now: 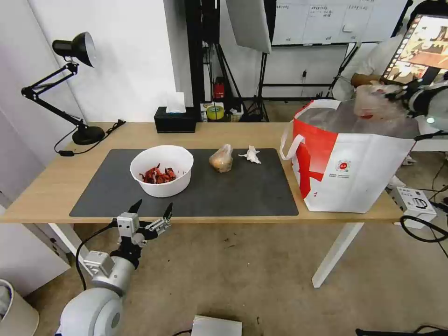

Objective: Pick up the trash from the table and place it into the takeout bag.

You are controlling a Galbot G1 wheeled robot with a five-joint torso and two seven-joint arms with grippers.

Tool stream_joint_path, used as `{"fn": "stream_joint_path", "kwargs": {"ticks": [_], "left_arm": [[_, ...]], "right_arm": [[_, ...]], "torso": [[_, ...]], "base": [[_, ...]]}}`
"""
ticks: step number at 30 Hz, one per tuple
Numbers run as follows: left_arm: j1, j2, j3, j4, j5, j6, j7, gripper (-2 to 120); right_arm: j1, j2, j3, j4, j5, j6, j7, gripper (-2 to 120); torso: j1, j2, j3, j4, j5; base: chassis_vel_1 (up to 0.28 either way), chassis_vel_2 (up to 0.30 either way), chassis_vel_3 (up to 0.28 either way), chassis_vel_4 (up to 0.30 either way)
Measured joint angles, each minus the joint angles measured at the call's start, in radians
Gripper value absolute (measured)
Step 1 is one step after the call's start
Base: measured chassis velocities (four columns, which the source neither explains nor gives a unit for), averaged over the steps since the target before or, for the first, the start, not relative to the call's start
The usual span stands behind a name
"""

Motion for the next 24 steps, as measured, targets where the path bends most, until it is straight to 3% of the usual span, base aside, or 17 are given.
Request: {"fn": "stream_joint_path", "kwargs": {"ticks": [7, 20, 24], "left_arm": [[0.006, -0.002, -0.006, 0.003, -0.004, 0.001, -0.002, 100], [0.024, -0.002, -0.037, 0.007, -0.036, -0.026, -0.012, 100], [0.033, 0.004, -0.046, -0.003, -0.057, -0.027, -0.024, 100]], "right_arm": [[-0.02, 0.013, -0.012, 0.004, -0.001, -0.025, 0.0, 2], [-0.047, -0.029, -0.005, 0.043, -0.011, -0.049, -0.049, 48], [-0.111, -0.074, 0.008, 0.103, -0.1, -0.039, -0.201, 60]], "torso": [[0.0, 0.0, 0.0, -0.0001, 0.0], [0.0, 0.0, 0.0, 0.0001, 0.0], [0.0, 0.0, 0.0, 0.0, -0.0002]], "base": [[0.0, 0.0, 0.0, 0.0], [0.0, 0.0, 0.0, 0.0], [0.0, 0.0, 0.0, 0.0]]}}
